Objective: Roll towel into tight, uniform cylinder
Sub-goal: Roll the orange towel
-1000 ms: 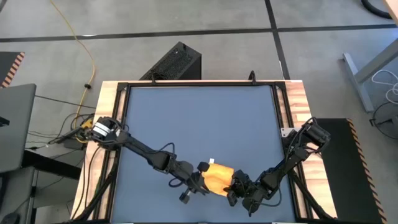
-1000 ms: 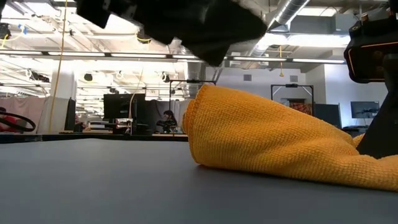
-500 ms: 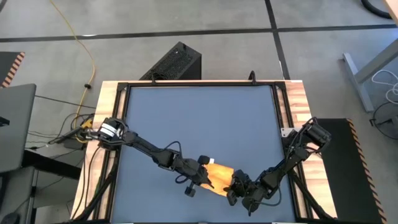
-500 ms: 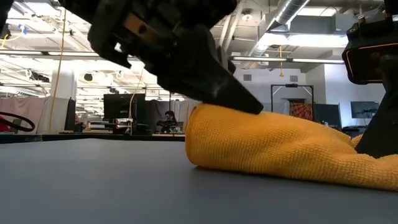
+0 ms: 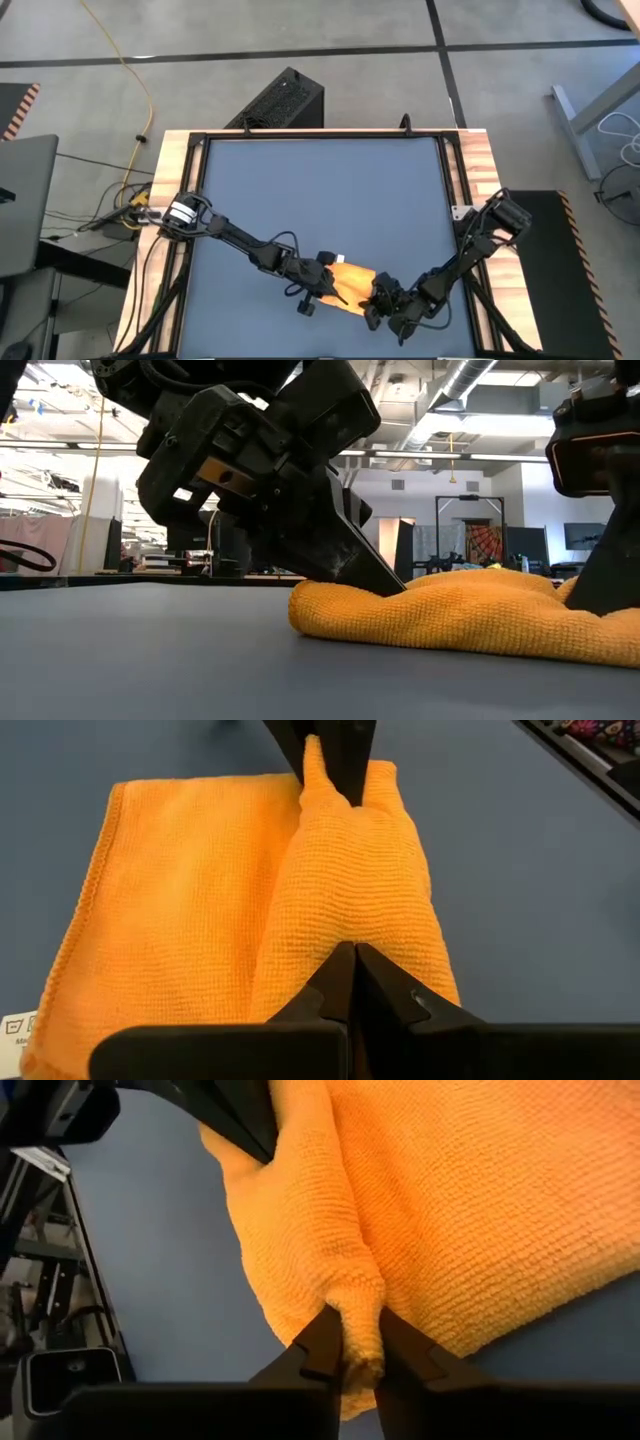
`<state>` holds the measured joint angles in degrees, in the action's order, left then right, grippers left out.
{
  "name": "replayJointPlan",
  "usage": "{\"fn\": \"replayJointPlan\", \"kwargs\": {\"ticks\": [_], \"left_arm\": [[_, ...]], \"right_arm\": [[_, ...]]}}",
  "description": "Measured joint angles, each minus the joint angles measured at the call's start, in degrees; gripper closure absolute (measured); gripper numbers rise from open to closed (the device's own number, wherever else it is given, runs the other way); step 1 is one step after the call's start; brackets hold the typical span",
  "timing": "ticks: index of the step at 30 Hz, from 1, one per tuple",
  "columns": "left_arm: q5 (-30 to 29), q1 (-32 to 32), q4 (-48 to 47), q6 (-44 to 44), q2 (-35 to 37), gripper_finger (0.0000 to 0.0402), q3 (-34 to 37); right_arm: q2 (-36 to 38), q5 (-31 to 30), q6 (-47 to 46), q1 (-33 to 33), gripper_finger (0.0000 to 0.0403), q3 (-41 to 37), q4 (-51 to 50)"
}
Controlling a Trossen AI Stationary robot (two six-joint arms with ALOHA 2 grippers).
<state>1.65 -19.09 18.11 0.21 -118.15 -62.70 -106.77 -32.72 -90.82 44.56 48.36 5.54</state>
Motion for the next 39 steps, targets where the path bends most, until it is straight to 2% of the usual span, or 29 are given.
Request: {"fn": "replayJointPlan", "kwargs": {"ticks": [4,12,15,20,25,29,33,39], "left_arm": [[-0.3,0.0,-0.2,0.0,0.0,0.0401,0.0],[-0.4,0.1,-1.2,-1.0,0.0,0.0401,0.0],[2.1,1.1,-1.1,-2.3,0.0,0.0401,0.0],[6.7,3.3,-1.1,-3.9,0.0,0.0401,0.0],[9.1,4.9,-1.1,-4.3,0.0,0.0401,0.1],[10.1,5.6,-2.2,-4.6,0.0,0.0401,0.1],[10.8,5.8,-2.8,-4.6,0.0,0.0401,0.1],[11.3,6.2,-3.4,-4.6,0.0,0.0401,0.0]], "right_arm": [[1.9,1.6,-0.7,-0.5,0.0316,0.0,-1.2],[9.9,3.2,2.5,-0.5,0.0255,-0.1,-12.4],[12.6,3.2,5.9,0.2,0.0239,-0.1,-14.2],[15.4,2.3,20.7,1.7,0.0230,0.0,-12.2],[12.1,0.6,49.2,4.1,0.0233,0.1,-5.1],[8.1,-1.6,64.1,4.5,0.0233,1.2,-2.2],[4.5,-5.6,70.1,3.7,0.0233,3.4,-3.4],[1.5,-6.4,67.8,2.9,0.0233,6.0,-8.9]]}}
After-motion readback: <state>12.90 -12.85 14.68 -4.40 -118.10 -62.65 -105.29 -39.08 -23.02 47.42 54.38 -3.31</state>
